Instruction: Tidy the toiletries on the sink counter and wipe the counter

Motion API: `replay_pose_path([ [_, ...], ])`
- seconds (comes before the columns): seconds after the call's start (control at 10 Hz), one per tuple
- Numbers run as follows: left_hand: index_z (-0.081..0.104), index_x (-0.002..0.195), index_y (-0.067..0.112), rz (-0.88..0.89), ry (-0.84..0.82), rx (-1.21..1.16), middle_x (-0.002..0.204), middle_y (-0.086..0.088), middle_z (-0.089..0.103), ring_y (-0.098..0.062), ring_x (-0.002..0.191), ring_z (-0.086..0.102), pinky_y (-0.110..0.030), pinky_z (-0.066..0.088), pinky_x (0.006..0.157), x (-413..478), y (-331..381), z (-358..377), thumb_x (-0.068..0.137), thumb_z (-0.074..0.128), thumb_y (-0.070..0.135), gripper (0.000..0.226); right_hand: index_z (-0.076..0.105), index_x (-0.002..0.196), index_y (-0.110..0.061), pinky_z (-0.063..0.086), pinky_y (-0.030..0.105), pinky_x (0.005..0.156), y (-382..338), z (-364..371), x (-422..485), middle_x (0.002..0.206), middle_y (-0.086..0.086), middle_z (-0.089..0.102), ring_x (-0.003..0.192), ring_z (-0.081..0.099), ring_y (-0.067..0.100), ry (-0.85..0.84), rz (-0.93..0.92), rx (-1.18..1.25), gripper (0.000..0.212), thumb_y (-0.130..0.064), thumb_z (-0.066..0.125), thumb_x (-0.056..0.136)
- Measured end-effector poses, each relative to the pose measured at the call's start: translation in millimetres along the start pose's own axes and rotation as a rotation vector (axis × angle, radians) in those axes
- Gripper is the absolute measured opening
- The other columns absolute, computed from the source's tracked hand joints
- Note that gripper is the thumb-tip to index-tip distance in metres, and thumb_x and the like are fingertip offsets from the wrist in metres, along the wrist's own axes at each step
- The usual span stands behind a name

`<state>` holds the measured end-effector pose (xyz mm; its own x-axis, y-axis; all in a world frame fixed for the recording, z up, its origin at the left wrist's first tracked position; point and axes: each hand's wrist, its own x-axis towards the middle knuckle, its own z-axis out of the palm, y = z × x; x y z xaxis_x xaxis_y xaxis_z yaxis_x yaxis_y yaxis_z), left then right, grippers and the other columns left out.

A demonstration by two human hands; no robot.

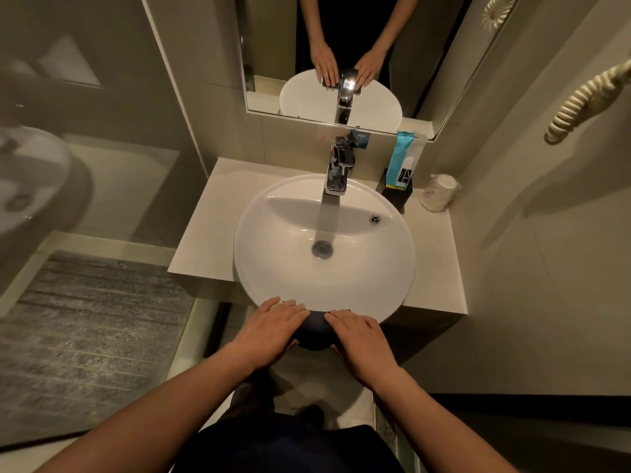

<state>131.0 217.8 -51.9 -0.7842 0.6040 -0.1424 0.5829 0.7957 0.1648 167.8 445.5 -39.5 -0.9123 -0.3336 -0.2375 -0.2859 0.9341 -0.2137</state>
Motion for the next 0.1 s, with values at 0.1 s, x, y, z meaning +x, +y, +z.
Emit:
replay_pose_path([
  [0.1, 0.035, 0.15, 0.026, -0.006, -0.027, 0.008, 0.159, 0.001, 0.037, -0.02, 0.149, 0.032, -0.043, 0.015, 0.124, -2.7, 2.1, -8.1, 0.091, 0.059, 0.049, 0.068, 0.028, 0.158, -0.028, 0.02, 0.038, 0.123, -1.5, -4.6, -1.7, 0.165, -0.004, 0.034, 0.152, 0.031, 0.017, -0.037, -0.008, -0.003, 0.065, -0.046, 0.053, 0.1],
])
